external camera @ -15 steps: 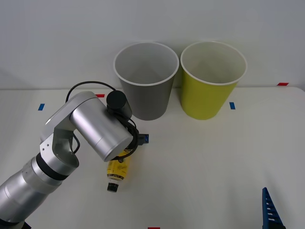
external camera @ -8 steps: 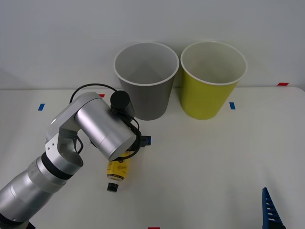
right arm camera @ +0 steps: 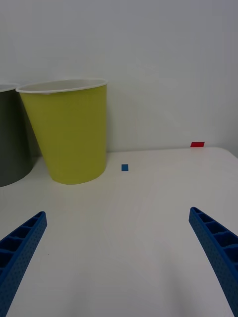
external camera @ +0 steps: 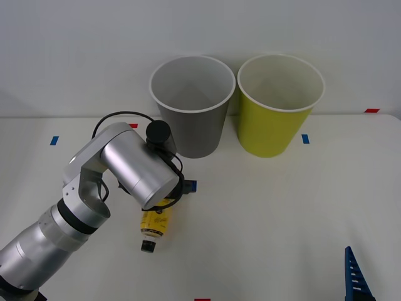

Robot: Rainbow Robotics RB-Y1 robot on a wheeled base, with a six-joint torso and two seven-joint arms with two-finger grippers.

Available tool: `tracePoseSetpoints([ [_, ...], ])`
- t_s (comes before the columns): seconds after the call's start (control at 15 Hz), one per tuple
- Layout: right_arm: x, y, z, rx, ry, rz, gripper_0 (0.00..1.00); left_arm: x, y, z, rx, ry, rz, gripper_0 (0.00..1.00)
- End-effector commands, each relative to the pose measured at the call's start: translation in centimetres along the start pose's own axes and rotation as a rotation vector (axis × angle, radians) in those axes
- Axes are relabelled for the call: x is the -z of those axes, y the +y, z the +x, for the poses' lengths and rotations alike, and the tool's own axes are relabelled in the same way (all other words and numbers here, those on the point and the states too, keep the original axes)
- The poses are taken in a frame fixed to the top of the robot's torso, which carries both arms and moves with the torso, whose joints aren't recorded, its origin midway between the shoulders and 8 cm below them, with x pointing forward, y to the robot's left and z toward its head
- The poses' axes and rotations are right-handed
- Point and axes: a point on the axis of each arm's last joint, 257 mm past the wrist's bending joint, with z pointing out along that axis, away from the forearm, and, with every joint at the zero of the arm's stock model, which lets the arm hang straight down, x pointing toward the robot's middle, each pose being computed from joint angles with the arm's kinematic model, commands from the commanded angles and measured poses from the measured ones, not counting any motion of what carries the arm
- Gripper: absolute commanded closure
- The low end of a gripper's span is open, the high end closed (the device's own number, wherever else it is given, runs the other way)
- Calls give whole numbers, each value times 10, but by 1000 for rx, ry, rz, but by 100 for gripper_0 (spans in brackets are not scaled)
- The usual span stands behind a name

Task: Put cans in the gray bin and PET bottles in the light green bin.

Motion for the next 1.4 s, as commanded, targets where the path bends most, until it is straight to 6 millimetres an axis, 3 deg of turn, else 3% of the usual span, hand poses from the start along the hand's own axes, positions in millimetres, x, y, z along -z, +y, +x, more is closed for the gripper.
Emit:
tracePoseSetpoints([
  [0.07, 0, 0, 0, 0, 0, 0, 0, -6, -1, -1, -5, 4, 1, 0],
  [0.4, 0, 0, 0, 0, 0, 0, 0, -15, -10, -1, -19, 12, 16, 0],
  [1.07, 0, 0, 0, 0, 0, 0, 0, -32, -6, 14, -124, 77, 13, 0],
  [1.4, 0, 0, 0, 0, 0, 0, 0, -44, 2, 3, -112, 78, -11, 0],
])
